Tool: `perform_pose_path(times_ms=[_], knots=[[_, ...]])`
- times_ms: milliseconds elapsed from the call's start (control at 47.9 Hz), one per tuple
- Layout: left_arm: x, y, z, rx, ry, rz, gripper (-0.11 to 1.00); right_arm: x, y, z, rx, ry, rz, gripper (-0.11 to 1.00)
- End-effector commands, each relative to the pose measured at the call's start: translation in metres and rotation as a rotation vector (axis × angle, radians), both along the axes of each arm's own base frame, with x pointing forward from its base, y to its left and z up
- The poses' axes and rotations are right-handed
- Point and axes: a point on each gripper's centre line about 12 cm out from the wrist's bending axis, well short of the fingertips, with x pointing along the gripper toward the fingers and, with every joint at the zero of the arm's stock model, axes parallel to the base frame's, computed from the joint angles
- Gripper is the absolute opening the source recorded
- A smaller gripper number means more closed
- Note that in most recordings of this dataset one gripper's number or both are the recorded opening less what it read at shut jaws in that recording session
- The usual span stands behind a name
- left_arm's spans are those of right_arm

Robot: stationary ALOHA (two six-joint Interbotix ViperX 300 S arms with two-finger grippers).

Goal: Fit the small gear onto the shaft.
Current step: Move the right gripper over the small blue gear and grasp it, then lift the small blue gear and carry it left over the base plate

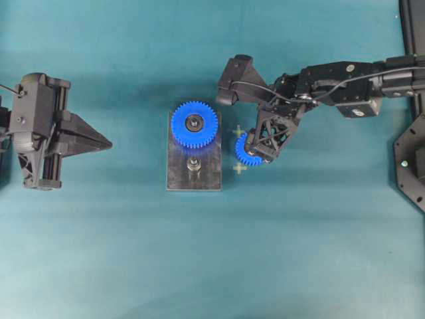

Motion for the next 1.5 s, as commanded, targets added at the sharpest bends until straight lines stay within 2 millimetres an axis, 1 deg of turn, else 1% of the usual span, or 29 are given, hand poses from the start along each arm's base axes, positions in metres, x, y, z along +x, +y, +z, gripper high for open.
perform_pose_path(times_ms=[0, 84, 146, 209, 272, 313, 397, 501, 585, 668, 773, 856, 1023, 1170, 1295, 1483], knots=[[0.001, 0.000, 0.004, 0.004, -0.015, -0.004, 0.00, 0.006, -0.002, 0.007, -0.002, -0.021, -0.010, 0.81], [0.001, 0.000, 0.004, 0.003, -0.015, -0.003, 0.00, 0.005, 0.001, 0.006, 0.003, 0.001, 0.004, 0.78], [0.001, 0.000, 0.004, 0.003, -0.015, -0.003, 0.00, 0.005, 0.004, 0.005, 0.007, 0.017, 0.018, 0.70], [0.001, 0.000, 0.004, 0.004, -0.015, -0.004, 0.00, 0.005, 0.008, 0.006, 0.008, 0.018, 0.027, 0.57], [0.000, 0.000, 0.004, 0.004, -0.018, -0.004, 0.00, 0.007, 0.011, 0.009, 0.006, 0.008, 0.034, 0.41], [-0.001, 0.000, 0.005, 0.004, -0.020, -0.003, 0.00, 0.008, 0.013, 0.013, 0.005, -0.004, 0.036, 0.34], [-0.002, 0.000, 0.005, 0.003, -0.025, -0.003, 0.00, 0.012, 0.018, 0.028, 0.003, -0.039, 0.048, 0.34], [-0.003, 0.000, 0.007, 0.001, -0.032, -0.002, 0.00, 0.021, 0.027, 0.062, 0.007, -0.096, 0.072, 0.34], [-0.003, 0.000, 0.007, 0.001, -0.031, -0.002, 0.00, 0.034, 0.034, 0.086, 0.005, -0.146, 0.097, 0.34], [-0.004, 0.000, 0.006, 0.001, -0.028, -0.002, 0.00, 0.048, 0.036, 0.106, -0.004, -0.194, 0.112, 0.34], [-0.004, 0.000, 0.004, 0.003, -0.025, -0.003, 0.00, 0.068, 0.036, 0.121, -0.011, -0.237, 0.119, 0.34], [-0.005, 0.000, 0.003, 0.001, -0.023, -0.002, 0.00, 0.080, 0.036, 0.120, -0.010, -0.233, 0.127, 0.34], [-0.006, 0.000, 0.002, 0.000, -0.021, -0.001, 0.00, 0.097, 0.040, 0.112, -0.002, -0.192, 0.154, 0.34], [-0.007, -0.001, 0.002, -0.001, -0.020, -0.002, 0.00, 0.104, 0.042, 0.096, 0.003, -0.139, 0.179, 0.34], [-0.008, -0.001, 0.000, -0.001, -0.021, -0.002, 0.00, 0.109, 0.046, 0.091, 0.006, -0.127, 0.193, 0.34], [-0.008, -0.001, 0.000, -0.001, -0.026, -0.002, 0.00, 0.110, 0.048, 0.082, -0.003, -0.103, 0.201, 0.34]])
